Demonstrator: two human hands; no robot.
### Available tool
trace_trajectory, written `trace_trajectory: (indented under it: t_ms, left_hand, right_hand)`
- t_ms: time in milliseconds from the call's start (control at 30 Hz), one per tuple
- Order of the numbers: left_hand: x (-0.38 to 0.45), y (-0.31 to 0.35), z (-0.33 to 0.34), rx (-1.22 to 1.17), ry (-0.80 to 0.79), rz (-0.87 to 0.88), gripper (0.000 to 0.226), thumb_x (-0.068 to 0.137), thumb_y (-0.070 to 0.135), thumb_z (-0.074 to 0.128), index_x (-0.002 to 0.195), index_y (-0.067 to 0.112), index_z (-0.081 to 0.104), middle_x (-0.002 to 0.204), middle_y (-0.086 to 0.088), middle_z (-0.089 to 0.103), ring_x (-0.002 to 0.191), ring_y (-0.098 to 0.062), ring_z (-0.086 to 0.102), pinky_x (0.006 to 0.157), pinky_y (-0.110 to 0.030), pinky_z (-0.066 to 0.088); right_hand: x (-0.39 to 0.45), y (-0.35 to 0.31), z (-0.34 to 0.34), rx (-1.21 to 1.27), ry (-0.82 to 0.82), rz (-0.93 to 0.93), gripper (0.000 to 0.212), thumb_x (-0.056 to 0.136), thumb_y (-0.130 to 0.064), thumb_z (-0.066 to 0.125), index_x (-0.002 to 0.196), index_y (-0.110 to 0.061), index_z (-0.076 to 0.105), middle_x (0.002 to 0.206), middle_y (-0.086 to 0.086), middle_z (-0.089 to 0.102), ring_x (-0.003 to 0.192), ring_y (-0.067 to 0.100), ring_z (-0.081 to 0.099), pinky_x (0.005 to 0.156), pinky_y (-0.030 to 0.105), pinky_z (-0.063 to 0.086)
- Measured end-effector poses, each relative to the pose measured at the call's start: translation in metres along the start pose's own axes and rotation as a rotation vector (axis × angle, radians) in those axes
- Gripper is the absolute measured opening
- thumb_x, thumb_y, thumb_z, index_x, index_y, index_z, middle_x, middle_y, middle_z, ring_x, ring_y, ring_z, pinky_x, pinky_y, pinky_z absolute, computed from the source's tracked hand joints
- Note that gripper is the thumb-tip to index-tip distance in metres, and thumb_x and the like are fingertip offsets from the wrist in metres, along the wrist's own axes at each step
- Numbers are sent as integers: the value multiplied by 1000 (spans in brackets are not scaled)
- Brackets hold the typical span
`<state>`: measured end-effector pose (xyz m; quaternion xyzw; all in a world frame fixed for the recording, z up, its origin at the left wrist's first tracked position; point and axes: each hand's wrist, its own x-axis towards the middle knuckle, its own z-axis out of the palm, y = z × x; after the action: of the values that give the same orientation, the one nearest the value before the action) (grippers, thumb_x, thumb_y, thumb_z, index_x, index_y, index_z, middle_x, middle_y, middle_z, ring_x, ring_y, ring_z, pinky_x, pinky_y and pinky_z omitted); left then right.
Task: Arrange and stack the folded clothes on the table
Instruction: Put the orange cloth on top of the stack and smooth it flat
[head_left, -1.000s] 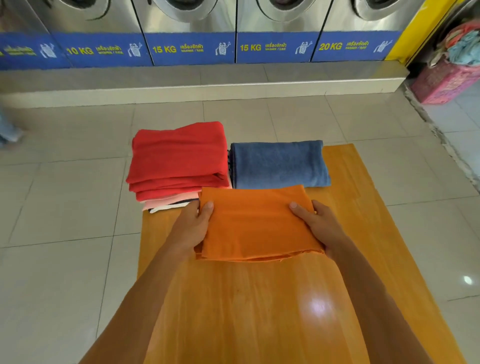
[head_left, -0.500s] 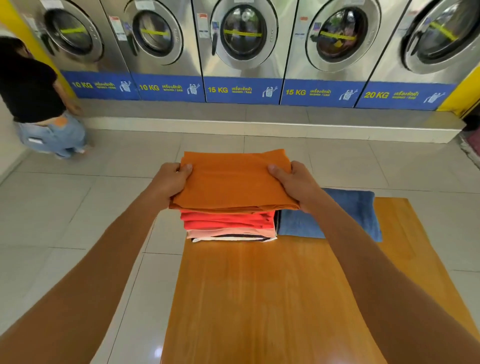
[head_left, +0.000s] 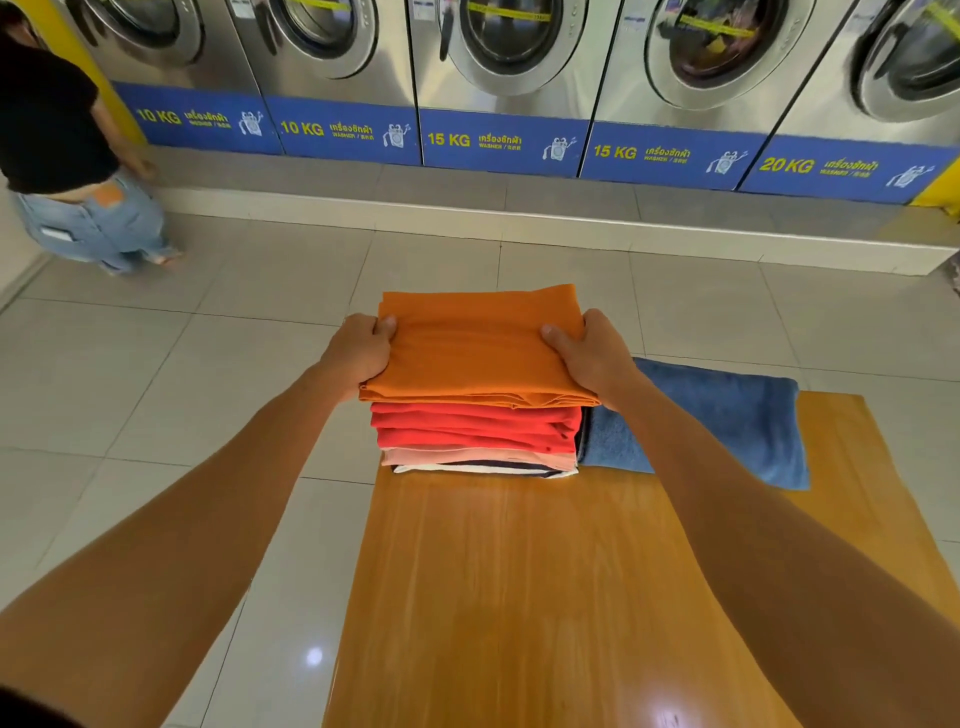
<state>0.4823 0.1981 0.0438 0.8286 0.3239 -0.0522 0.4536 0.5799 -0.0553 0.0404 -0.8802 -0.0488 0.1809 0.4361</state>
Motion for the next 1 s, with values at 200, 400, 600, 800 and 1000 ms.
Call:
trace_trajectory:
  t_ms: [200, 400, 600, 800, 1000]
  left_hand:
    - [9, 11, -8, -74, 18, 87, 47, 101, 44, 39, 120, 5, 58, 111, -14, 61, 102, -31, 59, 93, -48, 49]
    - [10, -7, 8, 33, -43, 44, 49, 102, 44, 36, 120, 3, 56, 110, -16, 62, 103, -34, 60, 89, -45, 48]
    - [10, -5, 5, 76, 40, 86, 48, 102, 44, 36, 120, 5, 56, 106, -13, 60, 99, -31, 58, 90, -45, 47]
    - [10, -17, 16, 218, 58, 88, 50, 103, 43, 34, 117, 2, 57, 105, -17, 62, 100, -35, 60, 85, -42, 46]
    - [8, -15, 19, 388, 131, 145, 51, 103, 43, 33, 112, -1, 57, 92, -12, 58, 97, -36, 62, 77, -37, 42]
  right_hand:
    - [3, -1, -6, 61, 72, -27, 48, 95, -48, 60, 119, -8, 47, 105, 5, 55, 89, 21, 55, 66, 31, 42]
    - [-4, 16, 5, 29, 56, 21, 51, 96, -46, 60, 122, -6, 46, 114, 11, 57, 97, 26, 57, 75, 38, 45]
    - [-3, 14, 2, 32, 53, 33, 51, 94, -48, 61, 120, -7, 48, 111, 9, 57, 97, 26, 57, 76, 39, 48]
    - [-6, 19, 6, -40, 74, 25, 53, 93, -49, 62, 120, -5, 49, 109, 10, 58, 96, 26, 57, 74, 36, 44]
    - [-9, 19, 7, -75, 145, 63, 54, 86, -53, 69, 113, -10, 52, 105, 6, 60, 96, 25, 60, 72, 35, 44]
